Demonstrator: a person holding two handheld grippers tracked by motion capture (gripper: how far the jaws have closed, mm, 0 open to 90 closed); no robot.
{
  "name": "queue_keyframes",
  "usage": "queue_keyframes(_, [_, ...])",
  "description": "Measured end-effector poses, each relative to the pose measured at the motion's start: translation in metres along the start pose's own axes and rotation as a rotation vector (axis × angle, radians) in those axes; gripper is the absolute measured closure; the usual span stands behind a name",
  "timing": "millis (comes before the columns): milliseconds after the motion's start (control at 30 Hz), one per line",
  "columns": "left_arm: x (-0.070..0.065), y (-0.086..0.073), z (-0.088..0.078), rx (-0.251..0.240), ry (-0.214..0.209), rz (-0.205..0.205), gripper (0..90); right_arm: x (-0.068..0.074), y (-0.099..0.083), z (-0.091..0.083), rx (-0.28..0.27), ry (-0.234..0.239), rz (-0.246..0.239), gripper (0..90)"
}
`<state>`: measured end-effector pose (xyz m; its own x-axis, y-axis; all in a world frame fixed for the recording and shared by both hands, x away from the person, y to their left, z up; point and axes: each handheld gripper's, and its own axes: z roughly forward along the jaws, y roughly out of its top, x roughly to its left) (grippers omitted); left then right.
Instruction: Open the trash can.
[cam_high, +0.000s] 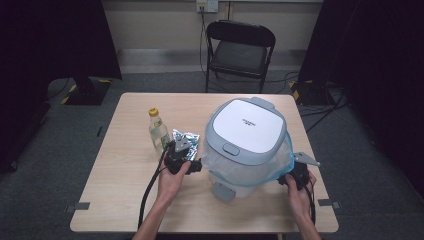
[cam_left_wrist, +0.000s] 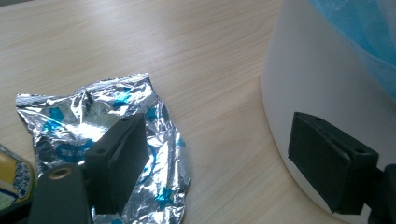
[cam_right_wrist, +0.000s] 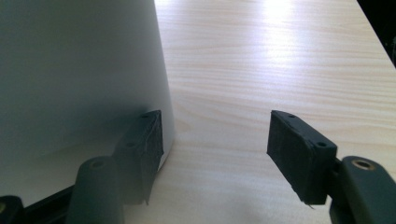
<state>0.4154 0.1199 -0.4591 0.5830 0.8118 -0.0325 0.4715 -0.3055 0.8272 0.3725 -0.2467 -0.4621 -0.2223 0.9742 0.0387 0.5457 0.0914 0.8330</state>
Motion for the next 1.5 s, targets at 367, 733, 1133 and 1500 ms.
queue_keyframes(367, [0.001, 0.0, 0.003, -0.026, -0.037, 0.031, 22.3, 0.002, 0.011, 0.017, -0.009, 0.048, -0.01, 38.1])
queue_keyframes(733, [-0.003, -0.003, -0.007, -0.022, -0.049, 0.085, 43.1, 0.004, 0.028, 0.043, -0.033, 0.111, 0.01, 46.1])
queue_keyframes(1133, [0.002, -0.006, -0.013, -0.017, -0.076, 0.031, 32.4, 0.0, 0.037, 0.055, -0.04, 0.128, 0.018, 27.1])
queue_keyframes(1500, [0.011, 0.0, 0.005, -0.017, -0.005, -0.01, 32.0, 0.005, 0.025, 0.034, -0.049, 0.14, -0.009, 30.4])
